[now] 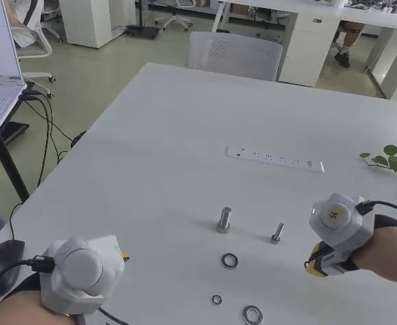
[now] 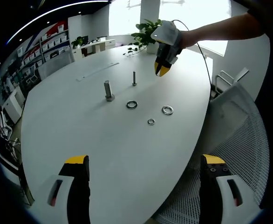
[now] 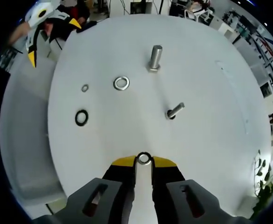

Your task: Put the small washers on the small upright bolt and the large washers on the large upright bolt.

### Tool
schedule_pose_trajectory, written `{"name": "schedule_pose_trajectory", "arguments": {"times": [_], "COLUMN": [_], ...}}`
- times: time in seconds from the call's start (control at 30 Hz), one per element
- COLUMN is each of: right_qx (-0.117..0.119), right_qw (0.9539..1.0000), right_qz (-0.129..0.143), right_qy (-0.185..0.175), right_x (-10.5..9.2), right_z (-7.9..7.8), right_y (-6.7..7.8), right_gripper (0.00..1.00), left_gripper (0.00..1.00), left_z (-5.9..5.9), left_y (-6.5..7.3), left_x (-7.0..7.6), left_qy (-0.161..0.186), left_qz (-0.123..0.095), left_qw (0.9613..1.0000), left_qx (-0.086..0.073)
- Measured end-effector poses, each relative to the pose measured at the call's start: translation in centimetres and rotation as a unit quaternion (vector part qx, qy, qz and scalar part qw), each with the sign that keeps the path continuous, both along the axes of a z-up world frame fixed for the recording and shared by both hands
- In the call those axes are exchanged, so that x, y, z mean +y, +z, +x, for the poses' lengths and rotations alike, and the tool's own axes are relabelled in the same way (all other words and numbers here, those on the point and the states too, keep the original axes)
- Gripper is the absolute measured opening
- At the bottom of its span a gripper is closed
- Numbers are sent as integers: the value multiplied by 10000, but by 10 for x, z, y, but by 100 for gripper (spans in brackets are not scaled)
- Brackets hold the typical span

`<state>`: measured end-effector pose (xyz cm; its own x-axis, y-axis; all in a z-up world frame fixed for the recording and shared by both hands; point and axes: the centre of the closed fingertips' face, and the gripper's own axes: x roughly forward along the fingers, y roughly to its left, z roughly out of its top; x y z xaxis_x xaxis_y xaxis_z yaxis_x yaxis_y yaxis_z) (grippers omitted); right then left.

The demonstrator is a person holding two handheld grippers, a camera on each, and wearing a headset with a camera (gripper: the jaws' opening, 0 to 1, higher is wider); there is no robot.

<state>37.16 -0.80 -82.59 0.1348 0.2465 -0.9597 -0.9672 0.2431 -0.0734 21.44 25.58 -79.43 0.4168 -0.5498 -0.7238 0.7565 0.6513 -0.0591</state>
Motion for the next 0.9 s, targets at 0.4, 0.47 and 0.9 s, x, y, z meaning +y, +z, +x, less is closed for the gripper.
{"name": "schedule_pose_trajectory", "arguments": {"times": [0.4,0.47,0.9], "right_qx": [-131,-148,-208], "right_qw": [9998,9997,9997], "right_qz": [71,126,102], "right_qy": [-118,-137,83], "right_x": [10,15,44], "right_z": [45,50,66], "right_y": [22,25,19], "right_gripper": [13,13,13], "left_gripper": [97,97,94], "left_z": [4,5,7], "left_y": [4,3,5], "left_x": [-4,-4,3], "left_qy": [-75,-68,62], "left_qz": [-65,-71,-69], "left_qw": [9999,9999,9999], "left_qx": [-63,-51,-52]}}
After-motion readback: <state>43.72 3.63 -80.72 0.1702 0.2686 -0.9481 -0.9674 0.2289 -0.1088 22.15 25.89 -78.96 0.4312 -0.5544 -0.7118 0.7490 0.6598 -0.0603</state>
